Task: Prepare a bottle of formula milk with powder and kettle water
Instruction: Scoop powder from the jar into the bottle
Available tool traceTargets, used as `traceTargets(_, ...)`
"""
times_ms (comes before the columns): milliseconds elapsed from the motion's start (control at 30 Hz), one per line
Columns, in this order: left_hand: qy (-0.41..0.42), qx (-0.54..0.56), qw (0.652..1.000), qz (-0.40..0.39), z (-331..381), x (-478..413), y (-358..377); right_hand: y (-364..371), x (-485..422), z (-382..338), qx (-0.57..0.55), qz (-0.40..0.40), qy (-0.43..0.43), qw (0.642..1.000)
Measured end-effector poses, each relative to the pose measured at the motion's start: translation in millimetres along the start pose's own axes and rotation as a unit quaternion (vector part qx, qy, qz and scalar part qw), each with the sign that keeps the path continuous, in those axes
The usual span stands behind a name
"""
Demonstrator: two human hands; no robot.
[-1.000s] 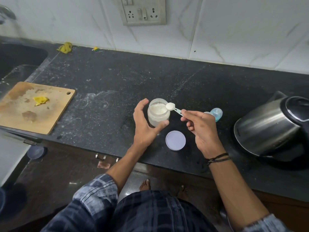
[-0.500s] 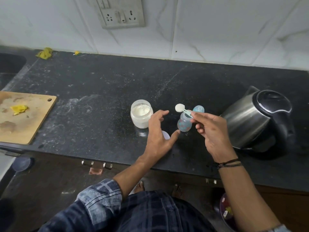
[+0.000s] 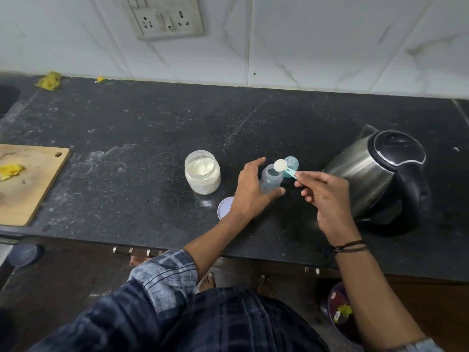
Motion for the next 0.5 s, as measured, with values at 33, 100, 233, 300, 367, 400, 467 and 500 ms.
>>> traceTargets(33,-0.005,-0.005,1.0,-0.004,0.1,-2.3,0.8,0.7,0.3,-1.1,0.005,0.0,-0.007,1.0)
traceTargets(100,-0.009,-0.01,1.0,-0.005,0.4,-4.9,0.8,2.6,1.2,-3.1,0.018,0.001,-0.02,1.0)
traceTargets(233,-0.014,-0.015,1.0,-0.001,0.6,-5.9,-2.0,6.1,2.4,-4.5,0.044,0.006,-0.036,0.998)
traceTargets(300,-0.013,-0.021,1.0,0.002,1.1,-5.8,-3.3,7.2,3.1,-4.3,0.06,0.009,-0.047,0.997)
traceTargets(367,-0.009,-0.021,1.0,0.007,1.5,-5.8,-4.2,7.9,4.3,-4.7,0.081,0.013,-0.065,0.995)
traceTargets(400,-0.007,-0.021,1.0,0.008,1.5,-5.8,-4.4,8.1,4.9,-4.9,0.09,0.015,-0.073,0.993)
traceTargets(467,-0.004,-0.025,1.0,0.008,1.4,-5.5,-4.9,8.6,6.3,-5.6,0.101,0.022,-0.084,0.991)
traceTargets(500,-0.002,-0.028,1.0,0.008,1.2,-5.5,-5.1,8.8,6.7,-6.1,0.104,0.025,-0.088,0.99)
Point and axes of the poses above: each hand's wrist, its own x-axis away from the middle knuckle, its own y-axis out of the palm, z = x × y, the point moved 7 cm from there along -x, towards the middle knuckle, and after that the axes turned 7 degrees about z, right-handed, at the moved point
